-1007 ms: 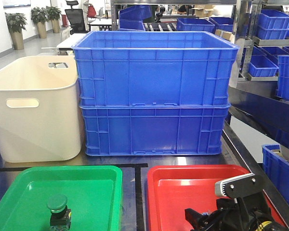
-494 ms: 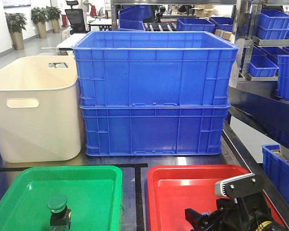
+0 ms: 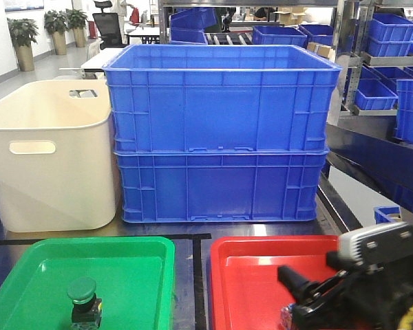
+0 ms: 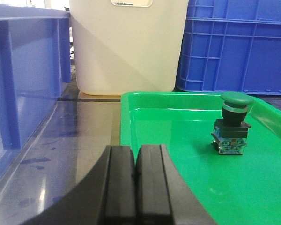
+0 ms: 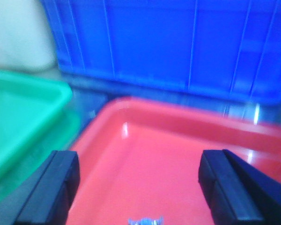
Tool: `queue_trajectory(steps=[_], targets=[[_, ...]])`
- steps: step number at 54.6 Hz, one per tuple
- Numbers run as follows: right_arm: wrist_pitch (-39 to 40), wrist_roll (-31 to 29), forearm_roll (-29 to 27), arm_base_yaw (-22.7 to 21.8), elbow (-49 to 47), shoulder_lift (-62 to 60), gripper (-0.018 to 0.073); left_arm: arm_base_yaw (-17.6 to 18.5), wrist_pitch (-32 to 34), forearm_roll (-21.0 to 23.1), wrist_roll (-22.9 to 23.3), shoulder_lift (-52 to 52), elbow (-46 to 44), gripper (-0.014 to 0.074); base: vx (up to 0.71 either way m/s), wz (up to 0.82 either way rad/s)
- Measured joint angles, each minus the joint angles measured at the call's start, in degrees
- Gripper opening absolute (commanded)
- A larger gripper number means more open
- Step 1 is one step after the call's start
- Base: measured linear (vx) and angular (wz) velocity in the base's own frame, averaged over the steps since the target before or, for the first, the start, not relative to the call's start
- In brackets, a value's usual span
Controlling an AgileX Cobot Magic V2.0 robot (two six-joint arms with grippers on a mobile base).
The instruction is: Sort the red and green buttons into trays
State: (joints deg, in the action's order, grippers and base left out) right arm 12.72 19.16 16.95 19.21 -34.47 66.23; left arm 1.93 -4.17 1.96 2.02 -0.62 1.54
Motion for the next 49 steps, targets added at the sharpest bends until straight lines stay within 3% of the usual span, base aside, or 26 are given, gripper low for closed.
queue_trajectory(steps=[18, 24, 33, 49], targets=[[-18.5, -0.3, -1.7, 0.0, 0.3, -18.7, 0.0563, 0.0, 0.0, 0.0, 0.0, 0.0, 0.0, -0.0006, 0.0, 0.0], [-21.0, -3.1, -4.8, -1.5, 3.9, -25.9, 0.0499, 0.0, 0.0, 0.0, 0.0, 0.0, 0.0, -0.0006, 0.0, 0.0], [-15.7, -6.8, -10.2, -6.8, 16.8, -38.7, 0.0377, 0.0, 0.0, 0.0, 0.0, 0.0, 0.0, -0.0006, 0.0, 0.0], [-17.5, -7.4, -7.4, -13.5, 31.9, -60.2, 0.011, 0.0, 0.0, 0.0, 0.0, 0.0, 0.0, -0.0006, 0.0, 0.0]])
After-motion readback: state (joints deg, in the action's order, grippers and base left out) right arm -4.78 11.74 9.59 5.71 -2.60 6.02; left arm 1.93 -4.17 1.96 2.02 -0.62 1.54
